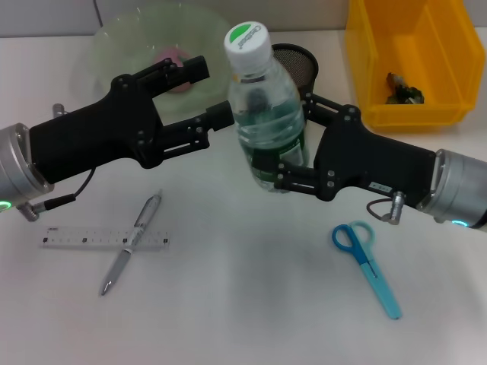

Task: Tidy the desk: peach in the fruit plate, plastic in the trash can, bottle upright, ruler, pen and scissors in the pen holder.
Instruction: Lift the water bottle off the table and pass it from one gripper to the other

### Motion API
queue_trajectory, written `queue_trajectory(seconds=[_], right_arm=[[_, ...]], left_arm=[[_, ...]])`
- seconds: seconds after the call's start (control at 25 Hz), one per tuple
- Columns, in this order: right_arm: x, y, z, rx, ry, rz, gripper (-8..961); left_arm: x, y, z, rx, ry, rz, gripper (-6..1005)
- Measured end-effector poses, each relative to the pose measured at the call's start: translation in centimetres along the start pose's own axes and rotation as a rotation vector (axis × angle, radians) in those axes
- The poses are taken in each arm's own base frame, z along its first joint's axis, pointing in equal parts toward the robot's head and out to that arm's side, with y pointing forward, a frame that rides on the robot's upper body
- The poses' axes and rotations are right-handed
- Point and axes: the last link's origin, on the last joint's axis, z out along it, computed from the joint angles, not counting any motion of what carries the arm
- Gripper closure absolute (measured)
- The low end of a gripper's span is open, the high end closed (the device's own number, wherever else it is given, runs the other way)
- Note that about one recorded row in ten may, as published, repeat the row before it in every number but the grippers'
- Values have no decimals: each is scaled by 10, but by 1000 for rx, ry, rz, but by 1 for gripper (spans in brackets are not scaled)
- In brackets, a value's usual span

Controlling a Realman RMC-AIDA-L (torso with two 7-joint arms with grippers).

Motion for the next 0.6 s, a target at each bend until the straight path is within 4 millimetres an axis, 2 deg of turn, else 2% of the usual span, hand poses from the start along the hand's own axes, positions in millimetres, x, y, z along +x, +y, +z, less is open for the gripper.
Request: queue_trajectory(seconds=[0.6], right_arm=[[5,9,11,-80,40,10,158]], left_arm=[[0,2,6,-35,11,-23,206]])
